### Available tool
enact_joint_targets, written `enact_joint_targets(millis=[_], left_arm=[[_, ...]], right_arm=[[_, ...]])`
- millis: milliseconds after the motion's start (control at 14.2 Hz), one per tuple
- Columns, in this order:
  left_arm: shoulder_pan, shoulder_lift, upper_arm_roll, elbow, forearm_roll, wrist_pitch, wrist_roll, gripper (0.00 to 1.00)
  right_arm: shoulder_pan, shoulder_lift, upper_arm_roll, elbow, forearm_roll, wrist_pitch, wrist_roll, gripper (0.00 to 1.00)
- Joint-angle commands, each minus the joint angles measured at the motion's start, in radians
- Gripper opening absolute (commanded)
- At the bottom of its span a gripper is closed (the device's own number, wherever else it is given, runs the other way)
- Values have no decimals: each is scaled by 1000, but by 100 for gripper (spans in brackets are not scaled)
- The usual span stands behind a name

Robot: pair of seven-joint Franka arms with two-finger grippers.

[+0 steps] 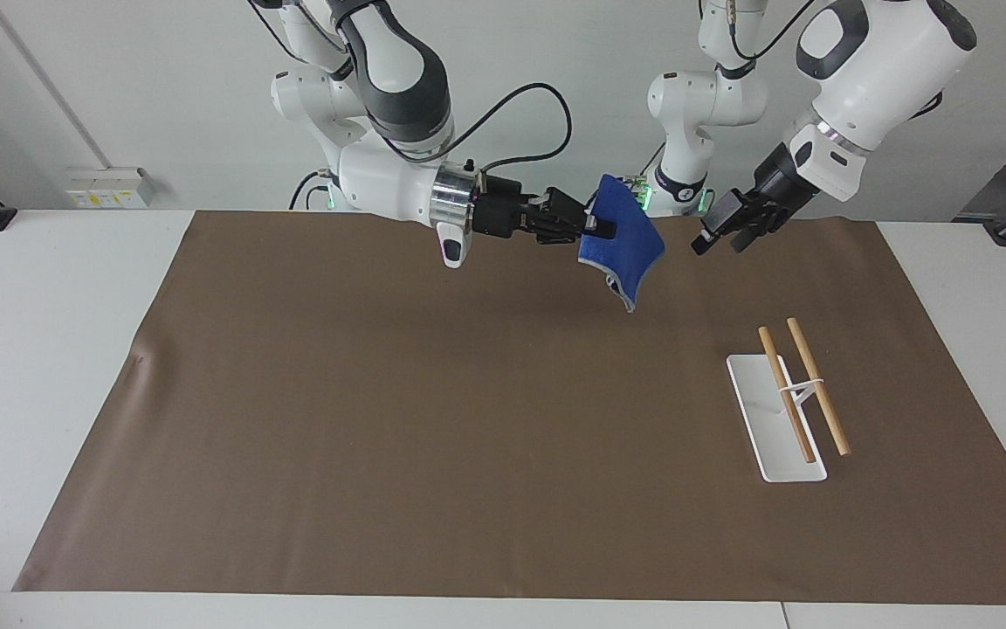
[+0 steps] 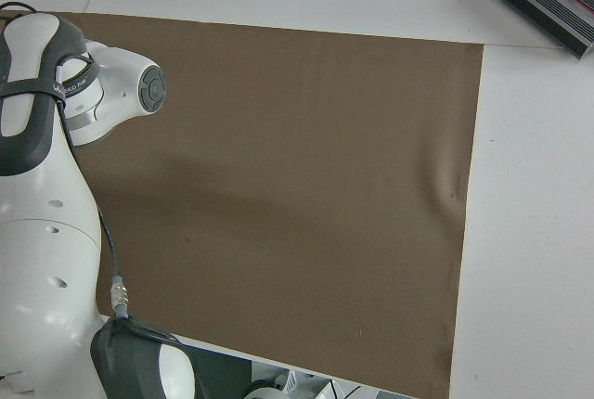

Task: Right arm passes towel to left arm to hang
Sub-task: 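Open the left gripper and close it on the towel's hanging edge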

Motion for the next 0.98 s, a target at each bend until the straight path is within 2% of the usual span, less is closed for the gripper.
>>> enact_joint_targets(millis=[0,281,352,492,633,703,773,914], left_arm=[[-33,-34,15,-44,-44,25,-178,100],[-37,-50,15,-71,-107,37,-355,100],[-37,-56,15,-84,-127,45,-378,97],[-37,-58,15,-88,-151,48,-465,86],[-43,-59,2,-88,-165,46,-554,63],[-43,-61,2,-88,-168,48,-559,49],[-44,-61,1,-90,-170,49,-562,40],[-46,-62,-8,-90,-178,51,-604,38]], right_arm=[[-3,-19,5,-22,32,19,-29,0],[-3,-19,5,-25,21,19,-31,0],[-3,-19,5,-25,20,19,-31,0],[-3,-19,5,-25,18,18,-31,0],[-3,-19,5,-25,18,18,-31,0],[-3,-19,5,-25,18,18,-31,0],[-3,-19,5,-25,18,18,-31,0],[-3,-19,5,-25,18,19,-31,0]])
